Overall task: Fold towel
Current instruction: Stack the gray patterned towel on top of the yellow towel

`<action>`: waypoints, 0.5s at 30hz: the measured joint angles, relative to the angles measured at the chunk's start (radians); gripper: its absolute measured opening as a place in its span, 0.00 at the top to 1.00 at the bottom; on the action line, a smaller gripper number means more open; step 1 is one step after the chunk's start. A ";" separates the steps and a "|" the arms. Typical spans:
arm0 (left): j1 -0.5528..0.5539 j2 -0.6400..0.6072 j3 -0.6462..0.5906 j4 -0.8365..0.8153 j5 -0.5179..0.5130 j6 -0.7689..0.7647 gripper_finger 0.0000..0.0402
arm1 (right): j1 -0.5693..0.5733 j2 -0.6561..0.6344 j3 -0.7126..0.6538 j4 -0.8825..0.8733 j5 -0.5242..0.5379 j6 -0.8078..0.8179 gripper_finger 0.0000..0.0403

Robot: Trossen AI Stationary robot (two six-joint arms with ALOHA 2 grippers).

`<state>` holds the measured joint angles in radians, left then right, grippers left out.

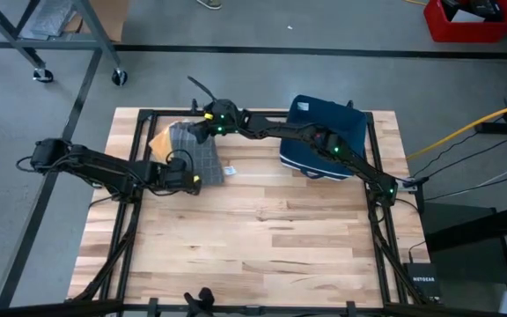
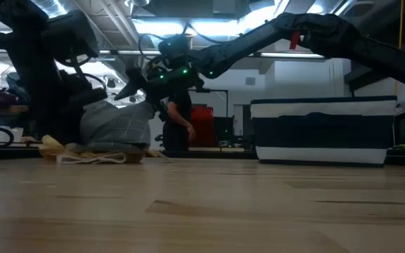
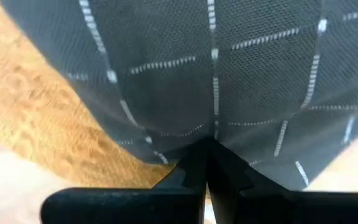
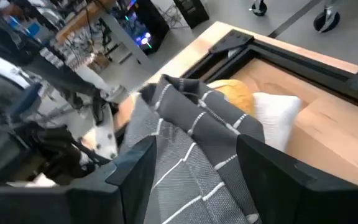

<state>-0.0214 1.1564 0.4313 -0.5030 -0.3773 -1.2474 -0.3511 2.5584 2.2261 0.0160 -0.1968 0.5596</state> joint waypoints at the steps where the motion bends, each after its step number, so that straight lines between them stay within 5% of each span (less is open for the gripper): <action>1: -0.008 -0.004 0.003 0.005 0.007 -0.008 1.00 | 0.000 0.001 0.000 -0.008 0.003 -0.014 0.43; 15: -0.078 -0.286 0.177 -0.120 -0.185 0.156 1.00 | -0.003 -0.001 0.000 0.175 -0.023 -0.009 0.43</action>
<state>-0.0994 0.8708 0.6085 -0.6233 -0.5619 -1.0918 -0.3544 2.5572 2.2261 0.1907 -0.2196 0.5510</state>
